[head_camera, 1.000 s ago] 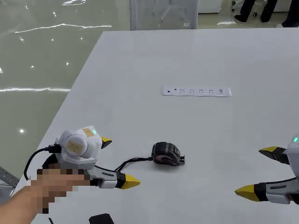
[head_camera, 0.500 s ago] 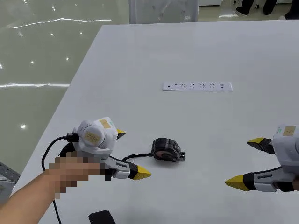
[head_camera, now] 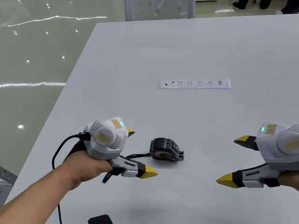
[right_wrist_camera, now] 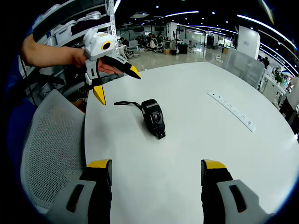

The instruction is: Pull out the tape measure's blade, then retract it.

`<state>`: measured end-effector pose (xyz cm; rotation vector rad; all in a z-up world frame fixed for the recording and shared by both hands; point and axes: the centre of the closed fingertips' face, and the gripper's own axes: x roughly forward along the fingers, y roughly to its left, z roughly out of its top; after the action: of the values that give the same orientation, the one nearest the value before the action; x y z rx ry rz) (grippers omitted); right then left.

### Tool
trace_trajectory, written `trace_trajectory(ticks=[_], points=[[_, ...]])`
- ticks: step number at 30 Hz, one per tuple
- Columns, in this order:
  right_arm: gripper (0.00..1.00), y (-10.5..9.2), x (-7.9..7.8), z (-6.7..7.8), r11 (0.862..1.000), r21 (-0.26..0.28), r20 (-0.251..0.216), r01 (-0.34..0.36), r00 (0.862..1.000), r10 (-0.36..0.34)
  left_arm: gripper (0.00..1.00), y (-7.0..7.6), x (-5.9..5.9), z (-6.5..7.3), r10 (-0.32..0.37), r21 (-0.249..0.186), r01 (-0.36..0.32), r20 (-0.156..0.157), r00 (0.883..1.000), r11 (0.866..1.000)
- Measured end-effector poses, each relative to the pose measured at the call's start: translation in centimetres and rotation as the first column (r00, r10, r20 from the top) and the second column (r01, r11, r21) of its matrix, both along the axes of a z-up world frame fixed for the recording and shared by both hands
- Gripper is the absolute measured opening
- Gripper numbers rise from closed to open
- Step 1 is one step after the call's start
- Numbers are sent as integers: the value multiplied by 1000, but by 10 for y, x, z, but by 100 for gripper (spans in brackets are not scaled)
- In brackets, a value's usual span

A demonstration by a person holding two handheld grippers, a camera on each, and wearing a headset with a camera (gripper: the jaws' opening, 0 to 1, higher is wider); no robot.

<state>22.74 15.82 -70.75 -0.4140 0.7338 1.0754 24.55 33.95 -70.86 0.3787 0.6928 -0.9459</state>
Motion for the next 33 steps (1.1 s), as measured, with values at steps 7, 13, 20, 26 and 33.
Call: trace_trajectory(ticks=[7, 13, 20, 26, 33], points=[[72, 9, 5, -10, 999, -17, -1, -31, 1000, 30, 82, -5, 2, -11, -55, 53, 54, 9, 998, 997], [70, 19, 7, -18, 998, -22, -11, -60, 998, 60, 81, -14, 7, -14, -72, 43, 72, 6, 997, 996], [69, 26, 10, -29, 996, -28, -30, -86, 996, 85, 78, -20, 14, -20, -85, 38, 85, 0, 996, 996], [68, 33, 11, -37, 993, -38, -40, -110, 993, 108, 77, -25, 17, -28, -95, 38, 95, -7, 995, 995], [66, 40, 14, -48, 989, -50, -43, -140, 990, 138, 73, -30, 22, -32, -109, 39, 109, -5, 994, 993]])
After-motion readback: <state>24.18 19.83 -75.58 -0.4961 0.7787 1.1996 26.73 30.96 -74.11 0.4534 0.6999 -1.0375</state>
